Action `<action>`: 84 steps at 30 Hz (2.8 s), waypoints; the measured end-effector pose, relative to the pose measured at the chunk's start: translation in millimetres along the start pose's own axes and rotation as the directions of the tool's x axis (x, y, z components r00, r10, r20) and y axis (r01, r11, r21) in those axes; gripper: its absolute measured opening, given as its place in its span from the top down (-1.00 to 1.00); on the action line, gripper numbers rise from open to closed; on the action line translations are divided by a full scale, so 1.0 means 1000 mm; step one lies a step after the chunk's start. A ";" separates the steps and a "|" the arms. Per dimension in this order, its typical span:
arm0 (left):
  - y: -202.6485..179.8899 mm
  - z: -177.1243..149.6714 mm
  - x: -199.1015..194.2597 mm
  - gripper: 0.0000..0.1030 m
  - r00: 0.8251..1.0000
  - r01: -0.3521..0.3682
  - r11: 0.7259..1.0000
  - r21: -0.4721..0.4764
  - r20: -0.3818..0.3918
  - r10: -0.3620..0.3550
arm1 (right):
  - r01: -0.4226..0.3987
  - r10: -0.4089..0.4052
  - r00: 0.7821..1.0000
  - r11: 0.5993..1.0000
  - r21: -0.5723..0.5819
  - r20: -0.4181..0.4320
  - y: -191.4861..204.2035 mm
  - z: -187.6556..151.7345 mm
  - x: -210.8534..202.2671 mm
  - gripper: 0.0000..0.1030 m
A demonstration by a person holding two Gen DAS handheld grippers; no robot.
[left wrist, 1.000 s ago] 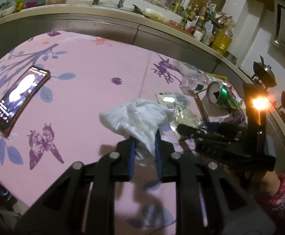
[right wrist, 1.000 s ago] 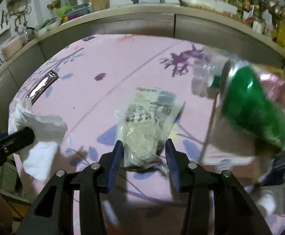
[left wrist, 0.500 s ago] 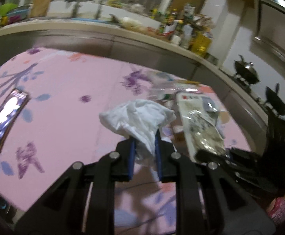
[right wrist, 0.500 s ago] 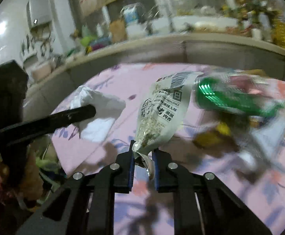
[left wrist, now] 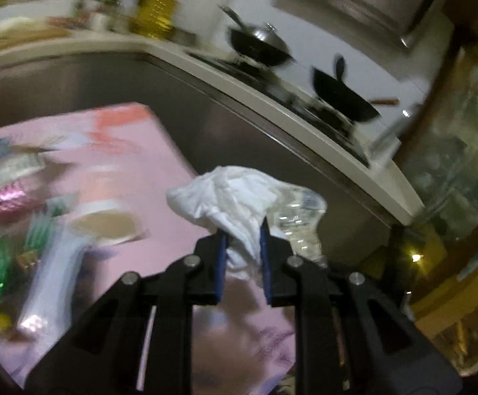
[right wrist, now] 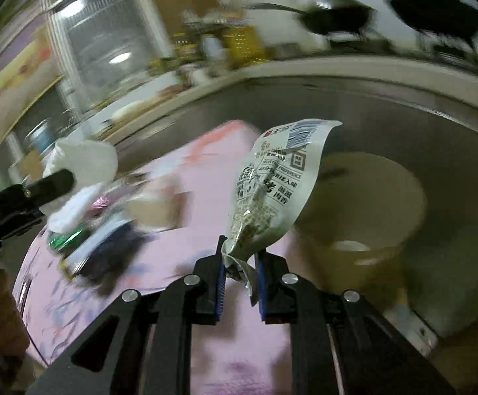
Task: Collect trash
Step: 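Carry tissue and snack bag over the white bin and open both tools, then grasp the green can with the left tool while the right tool grasps the milk carton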
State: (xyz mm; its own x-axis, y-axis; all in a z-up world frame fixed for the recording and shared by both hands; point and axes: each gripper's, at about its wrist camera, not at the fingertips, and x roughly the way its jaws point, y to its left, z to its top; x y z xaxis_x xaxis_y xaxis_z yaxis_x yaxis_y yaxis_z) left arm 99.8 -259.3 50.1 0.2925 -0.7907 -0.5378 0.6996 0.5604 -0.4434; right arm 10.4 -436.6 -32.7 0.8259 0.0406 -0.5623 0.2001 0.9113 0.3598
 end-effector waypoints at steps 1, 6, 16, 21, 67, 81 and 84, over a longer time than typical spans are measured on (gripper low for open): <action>-0.006 0.009 0.024 0.68 0.999 0.025 1.000 -0.002 -0.035 -0.025 | 0.010 -0.009 1.000 0.999 0.031 -0.014 -0.017 0.005 0.006 0.74; -0.013 0.041 0.135 0.68 0.988 0.040 0.999 -0.001 -0.152 -0.039 | 0.053 -0.044 0.995 0.993 0.103 -0.084 -0.066 0.020 0.048 0.74; 0.026 0.035 0.233 0.20 0.940 -0.110 0.988 -0.106 -0.334 0.069 | -0.054 0.076 0.995 0.956 0.287 -0.066 -0.120 0.020 0.072 -0.29; 0.031 0.037 0.233 -0.20 0.946 -0.061 0.985 -0.162 -0.323 0.005 | -0.071 0.081 0.996 0.962 0.264 -0.028 -0.113 0.021 0.057 -0.30; 0.259 -0.070 -0.151 0.02 0.984 -0.103 0.801 -0.590 0.060 0.171 | -0.271 0.293 0.932 0.954 0.130 -0.211 0.173 -0.039 0.089 -0.15; 0.234 -0.110 -0.244 0.20 0.963 -0.060 0.858 -0.510 0.197 0.185 | -0.287 0.312 0.920 0.949 0.135 -0.239 0.174 -0.050 0.089 -0.16; 0.233 -0.120 -0.255 0.22 0.960 -0.069 0.853 -0.517 0.197 0.197 | -0.277 0.306 0.916 0.950 0.142 -0.261 0.179 -0.052 0.095 -0.16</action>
State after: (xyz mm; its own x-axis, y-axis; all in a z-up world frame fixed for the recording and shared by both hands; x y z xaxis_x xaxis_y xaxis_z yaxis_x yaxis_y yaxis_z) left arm 109.8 102.5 -1.7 0.5474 -0.6972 -0.4629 0.2395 0.6605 -0.7116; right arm 97.9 -248.3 -60.2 0.6801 0.4225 -0.5992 0.0362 0.7969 0.6030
